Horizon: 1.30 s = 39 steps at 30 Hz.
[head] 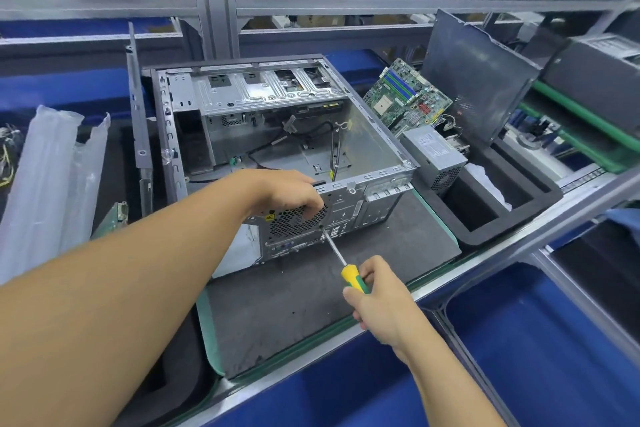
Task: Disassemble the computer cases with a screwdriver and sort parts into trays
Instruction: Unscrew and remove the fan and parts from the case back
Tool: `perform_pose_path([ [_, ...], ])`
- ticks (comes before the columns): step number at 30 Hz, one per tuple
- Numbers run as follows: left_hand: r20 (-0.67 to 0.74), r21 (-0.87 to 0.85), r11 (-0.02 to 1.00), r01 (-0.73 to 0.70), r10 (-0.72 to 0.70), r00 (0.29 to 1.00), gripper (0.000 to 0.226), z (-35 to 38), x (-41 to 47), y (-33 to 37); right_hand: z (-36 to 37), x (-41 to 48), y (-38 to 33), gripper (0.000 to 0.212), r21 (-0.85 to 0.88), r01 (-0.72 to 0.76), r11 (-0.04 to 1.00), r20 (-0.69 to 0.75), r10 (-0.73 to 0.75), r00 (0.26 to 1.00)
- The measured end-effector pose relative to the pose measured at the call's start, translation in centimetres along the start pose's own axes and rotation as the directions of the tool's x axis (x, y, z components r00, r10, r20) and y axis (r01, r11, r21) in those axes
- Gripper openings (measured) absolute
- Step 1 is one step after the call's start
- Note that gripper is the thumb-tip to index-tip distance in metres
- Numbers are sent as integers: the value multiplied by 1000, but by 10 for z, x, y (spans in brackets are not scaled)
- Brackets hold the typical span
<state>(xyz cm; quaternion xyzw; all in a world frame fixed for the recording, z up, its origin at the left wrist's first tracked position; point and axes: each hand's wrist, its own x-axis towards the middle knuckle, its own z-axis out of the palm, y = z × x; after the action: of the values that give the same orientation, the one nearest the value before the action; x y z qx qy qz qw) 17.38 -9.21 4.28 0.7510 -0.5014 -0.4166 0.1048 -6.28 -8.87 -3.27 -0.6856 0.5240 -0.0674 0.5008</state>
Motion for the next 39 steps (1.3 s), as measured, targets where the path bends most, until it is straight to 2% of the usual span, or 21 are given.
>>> perform_pose_path([
  [2,2,-6,1000,1,-1,1000,26,0,-1,2,-3,0,-5,14,95,-108,990,103,98,990],
  [5,3,-49,999,-2,2,1000,26,1,-1,3,-12,2,-9,19,137,-241,961,243,203,948],
  [7,3,-90,996,8,-8,1000,24,2,-1,2,-16,1,-10,18,163,-202,966,262,155,953],
  [9,-6,-100,995,9,-10,1000,27,3,-1,0,-17,-4,-11,10,166,-131,977,213,94,972],
  [11,-9,-102,995,5,-6,1000,28,3,0,0,-13,-8,-10,8,56,-70,996,104,64,993],
  [12,-12,-96,995,0,-2,1000,27,3,0,0,-11,-9,-9,11,-59,-32,998,48,35,998],
  [14,-16,-78,997,-15,13,1000,28,3,3,-2,-9,-11,-5,14,-317,31,948,-27,-41,999],
  [15,-13,-76,997,-20,19,1000,29,3,3,-3,-9,-11,-3,16,-360,55,931,-39,-74,997],
  [16,-7,-75,997,-25,25,1000,29,3,4,-3,-9,-12,-2,16,-341,73,937,-33,-90,995],
  [18,-8,-75,997,-35,35,999,27,2,4,-4,-12,-12,-5,15,-190,55,980,23,-51,998],
  [20,6,-71,997,-35,35,999,21,2,4,-4,-17,-12,-9,23,54,-96,994,128,89,988],
  [22,18,-46,998,-38,38,999,11,1,5,-4,-23,-13,-10,24,295,-264,918,266,187,946],
  [23,19,-34,999,-39,39,999,10,1,5,-5,-25,-13,-10,25,352,-312,882,314,203,927],
  [26,14,-59,998,-33,34,999,20,2,5,-5,-25,-15,-4,31,419,-316,851,346,172,922],
  [28,19,-75,997,-18,19,1000,24,2,5,-5,-19,-17,-1,18,416,-216,883,235,125,964],
  [29,20,-75,997,-11,12,1000,16,1,4,-4,-15,-18,-1,15,342,-134,930,122,98,988],
  [30,14,-66,998,-8,9,1000,9,1,3,-4,-9,-19,0,22,220,-56,974,2,57,998],
  [32,5,-12,1000,-4,4,1000,29,-1,1,-2,1,-19,3,34,-54,60,997,-143,-67,987],
  [34,0,21,1000,1,-1,1000,35,-1,-1,-1,6,-19,6,33,-191,83,978,-178,-117,977],
  [36,-6,-1,1000,9,-9,1000,35,0,0,-2,5,-19,4,27,-56,34,998,-107,-40,993],
  [39,-16,-15,1000,10,-11,1000,32,1,0,-1,-1,-16,-4,33,240,-165,957,110,142,984],
])
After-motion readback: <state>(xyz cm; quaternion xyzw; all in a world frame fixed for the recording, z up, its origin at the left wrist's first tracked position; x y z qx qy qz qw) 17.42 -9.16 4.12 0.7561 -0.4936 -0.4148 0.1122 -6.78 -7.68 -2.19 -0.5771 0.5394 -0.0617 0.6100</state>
